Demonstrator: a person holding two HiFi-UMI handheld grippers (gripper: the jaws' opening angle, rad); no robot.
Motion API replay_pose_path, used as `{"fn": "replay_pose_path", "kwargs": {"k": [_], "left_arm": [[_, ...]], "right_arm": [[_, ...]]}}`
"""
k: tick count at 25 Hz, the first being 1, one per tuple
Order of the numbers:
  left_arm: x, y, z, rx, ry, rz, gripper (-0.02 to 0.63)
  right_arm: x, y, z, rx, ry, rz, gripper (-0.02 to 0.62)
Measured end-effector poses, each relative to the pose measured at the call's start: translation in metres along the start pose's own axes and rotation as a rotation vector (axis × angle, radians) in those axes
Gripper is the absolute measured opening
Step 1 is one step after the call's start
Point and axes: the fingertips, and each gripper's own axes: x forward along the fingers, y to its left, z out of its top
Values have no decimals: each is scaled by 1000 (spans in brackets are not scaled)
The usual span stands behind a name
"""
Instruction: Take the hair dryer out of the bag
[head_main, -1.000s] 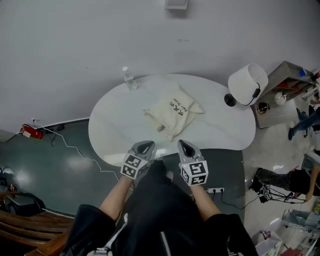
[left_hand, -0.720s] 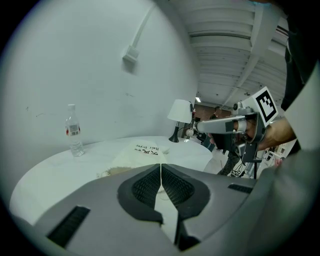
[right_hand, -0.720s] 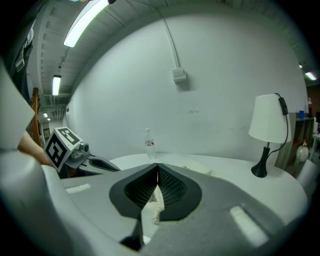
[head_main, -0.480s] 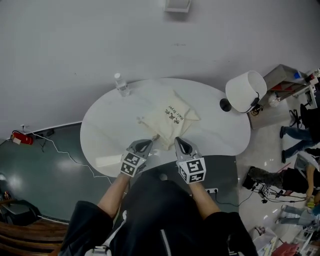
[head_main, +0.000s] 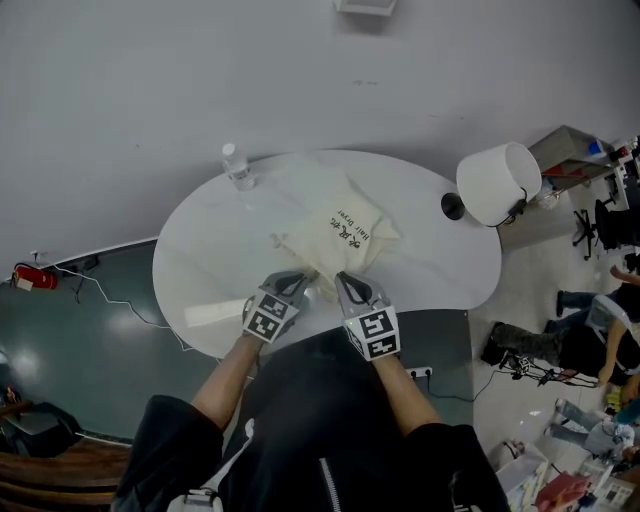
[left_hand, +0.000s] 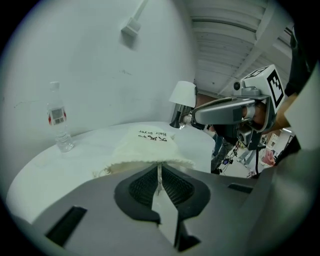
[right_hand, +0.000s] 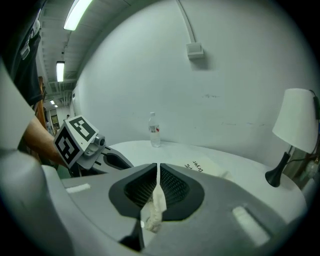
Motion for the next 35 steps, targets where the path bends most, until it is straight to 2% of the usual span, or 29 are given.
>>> {"fn": "replay_pose_path", "kwargs": {"k": [3,9,14,21,28,30,33,35], "left_arm": [[13,-2,-4,25,36,-8,15],[31,3,-18,30,100,14,17],[35,6,-20,7,118,35,17],[36,6,-28,-23,130,31,17],[37,9,-27,-24,134,28,17],[40,9,-27,-12,139,21,24],[47,6,-28,-6,161,-3,110],[50,4,-27,5,170,-10,121]], "right_arm": [[10,3,-9,-13,41,21,57],[25,9,-23,-49,106,87,82],[40,17,-38,-146,203,165,106],[57,17,-67,-270,332,160,110],[64,10,-76,-246,380,140,110],[64,10,-75,-239,383,143,93],[62,10,-74,-227,384,149,67],[61,9,-72,-217,379,154,57]]}}
